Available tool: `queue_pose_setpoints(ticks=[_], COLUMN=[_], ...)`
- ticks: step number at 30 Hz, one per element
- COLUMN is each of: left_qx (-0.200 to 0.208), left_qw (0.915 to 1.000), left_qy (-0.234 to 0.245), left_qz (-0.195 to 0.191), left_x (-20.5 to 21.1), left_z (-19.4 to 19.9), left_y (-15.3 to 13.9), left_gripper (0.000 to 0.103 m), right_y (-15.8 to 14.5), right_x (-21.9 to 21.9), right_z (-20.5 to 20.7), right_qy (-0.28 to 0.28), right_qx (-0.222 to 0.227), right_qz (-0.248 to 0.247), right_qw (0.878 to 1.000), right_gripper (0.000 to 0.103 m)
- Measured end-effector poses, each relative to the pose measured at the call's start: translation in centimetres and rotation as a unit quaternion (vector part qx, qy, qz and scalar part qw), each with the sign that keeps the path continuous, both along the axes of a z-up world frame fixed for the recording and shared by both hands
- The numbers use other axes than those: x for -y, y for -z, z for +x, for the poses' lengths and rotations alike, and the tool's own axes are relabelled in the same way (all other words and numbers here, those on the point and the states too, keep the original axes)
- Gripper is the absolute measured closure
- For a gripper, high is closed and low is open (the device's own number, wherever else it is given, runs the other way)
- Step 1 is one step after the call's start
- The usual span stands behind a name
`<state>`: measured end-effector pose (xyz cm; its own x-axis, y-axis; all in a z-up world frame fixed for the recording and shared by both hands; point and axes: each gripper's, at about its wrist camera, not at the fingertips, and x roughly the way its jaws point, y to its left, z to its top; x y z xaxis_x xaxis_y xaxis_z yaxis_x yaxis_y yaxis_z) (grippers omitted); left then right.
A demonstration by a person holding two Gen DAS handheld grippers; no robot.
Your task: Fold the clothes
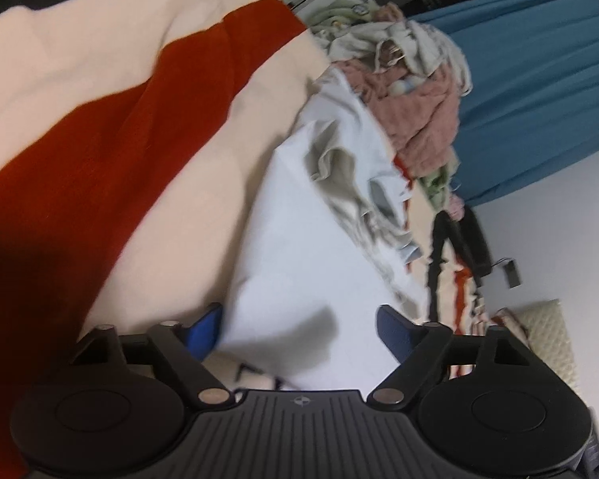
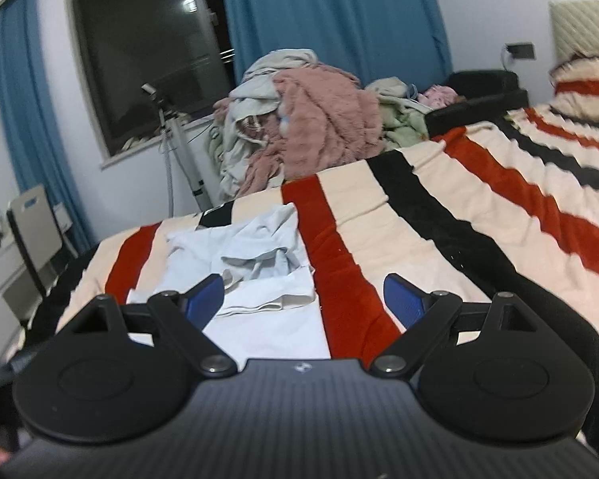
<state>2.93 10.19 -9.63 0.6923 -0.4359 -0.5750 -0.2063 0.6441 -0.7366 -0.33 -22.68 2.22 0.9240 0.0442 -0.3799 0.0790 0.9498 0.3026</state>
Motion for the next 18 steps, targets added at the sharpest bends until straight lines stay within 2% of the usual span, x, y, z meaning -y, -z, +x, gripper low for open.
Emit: queue_pose_setpoints(ticks=[4,5,7,8,10,11,13,15,16,17,18], left_qx=[0.000,0.000,-0.005,-0.008,-0.014,-0.017,-0.020,-0.011,-0.005,0.003,0.011], left_qw=[0.9998,0.9997,0.9998,0.9997,0.9992,0.9987,0.9976,0.9974,0.9973,0.9971,0.9968], left_qy=[0.000,-0.002,-0.011,-0.016,-0.026,-0.032,-0.042,-0.048,-0.050,-0.052,-0.054], left_qz=[-0.020,-0.022,-0.019,-0.018,-0.027,-0.037,-0.052,-0.053,-0.054,-0.056,-0.058], left_x=[0.0,0.0,-0.1,-0.2,-0.5,-0.8,-1.1,-1.1,-1.1,-1.0,-1.0], left_z=[0.1,0.2,0.5,0.8,0.9,0.9,0.8,0.6,0.5,0.4,0.3], left_y=[0.3,0.4,0.6,0.7,1.2,1.5,2.0,2.0,2.0,1.8,1.6], left_gripper=[0.023,0.025,0.040,0.044,0.065,0.071,0.084,0.090,0.093,0.093,0.094], right_y=[0.4,0.8,2.1,2.9,5.0,6.3,8.9,11.5,12.6,13.4,13.9], right_x=[0.7,1.2,2.3,2.8,3.1,3.0,2.5,2.1,1.9,1.9,2.1], right_z=[0.1,0.2,0.4,0.5,1.3,1.7,2.4,2.7,2.7,2.7,2.7], right_qy=[-0.011,-0.021,-0.042,-0.054,-0.081,-0.092,-0.102,-0.091,-0.080,-0.064,-0.047], right_qx=[-0.011,-0.018,-0.036,-0.048,-0.083,-0.106,-0.154,-0.197,-0.214,-0.225,-0.231], right_qz=[0.047,0.092,0.192,0.245,0.339,0.382,0.444,0.492,0.509,0.514,0.512], right_qw=[0.999,0.995,0.980,0.967,0.934,0.913,0.876,0.843,0.830,0.826,0.826], right_gripper=[0.015,0.015,0.014,0.013,0.013,0.013,0.013,0.014,0.016,0.026,0.028])
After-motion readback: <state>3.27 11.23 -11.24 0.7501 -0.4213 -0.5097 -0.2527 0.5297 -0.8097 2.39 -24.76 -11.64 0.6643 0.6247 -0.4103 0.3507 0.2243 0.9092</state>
